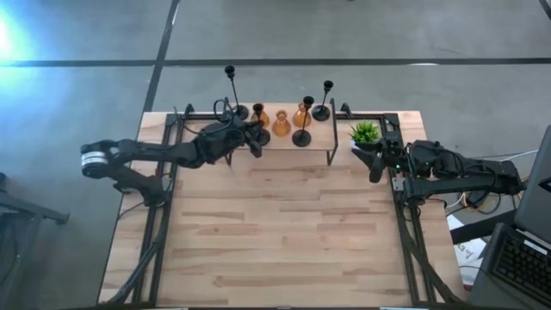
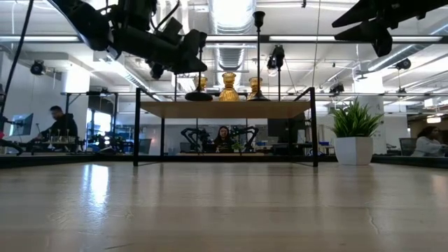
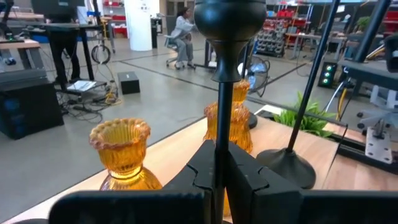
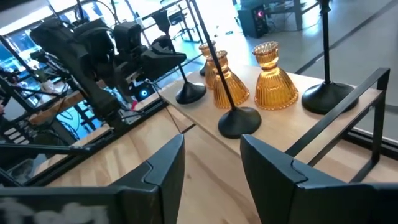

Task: Pick & Place candle stick holders
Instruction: Put the black candle holder on the shelf

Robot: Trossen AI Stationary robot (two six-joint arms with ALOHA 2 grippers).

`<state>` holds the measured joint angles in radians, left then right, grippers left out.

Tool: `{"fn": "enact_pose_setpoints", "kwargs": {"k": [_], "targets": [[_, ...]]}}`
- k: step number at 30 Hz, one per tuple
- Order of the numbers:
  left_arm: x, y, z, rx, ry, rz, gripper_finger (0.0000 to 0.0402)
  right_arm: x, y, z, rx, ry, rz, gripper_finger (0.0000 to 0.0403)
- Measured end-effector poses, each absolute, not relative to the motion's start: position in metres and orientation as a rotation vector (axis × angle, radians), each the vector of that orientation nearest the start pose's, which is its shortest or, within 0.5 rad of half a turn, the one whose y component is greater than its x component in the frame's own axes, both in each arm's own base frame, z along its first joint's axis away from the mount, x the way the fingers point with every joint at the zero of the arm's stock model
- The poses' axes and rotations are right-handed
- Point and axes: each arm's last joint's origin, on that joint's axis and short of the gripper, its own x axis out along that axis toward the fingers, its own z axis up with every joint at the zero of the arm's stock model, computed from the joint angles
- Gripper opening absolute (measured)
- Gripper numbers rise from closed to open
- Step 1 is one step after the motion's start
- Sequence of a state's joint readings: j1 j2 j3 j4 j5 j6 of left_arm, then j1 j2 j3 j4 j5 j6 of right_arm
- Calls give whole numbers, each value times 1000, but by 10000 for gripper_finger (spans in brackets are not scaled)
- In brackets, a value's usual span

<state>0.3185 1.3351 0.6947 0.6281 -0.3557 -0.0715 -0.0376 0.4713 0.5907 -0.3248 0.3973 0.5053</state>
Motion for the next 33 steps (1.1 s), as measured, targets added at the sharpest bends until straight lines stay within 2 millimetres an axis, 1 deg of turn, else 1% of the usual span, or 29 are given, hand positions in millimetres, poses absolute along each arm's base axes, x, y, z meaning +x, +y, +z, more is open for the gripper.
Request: {"fn": "enact_pose_setpoints", "kwargs": {"k": [4,10,19,33], "targets": [[271,101,257,-68,-4,675,17,113,-15,293,458,91,-474,144],[273,104,256,-66,-1,682,17,113,-15,294,459,86,-473,139],[272,106,255,-72,1,662,17,113,-15,294,459,87,-472,143],[271,108,252,-85,22,655,17,113,-15,294,452,88,-472,130]]}}
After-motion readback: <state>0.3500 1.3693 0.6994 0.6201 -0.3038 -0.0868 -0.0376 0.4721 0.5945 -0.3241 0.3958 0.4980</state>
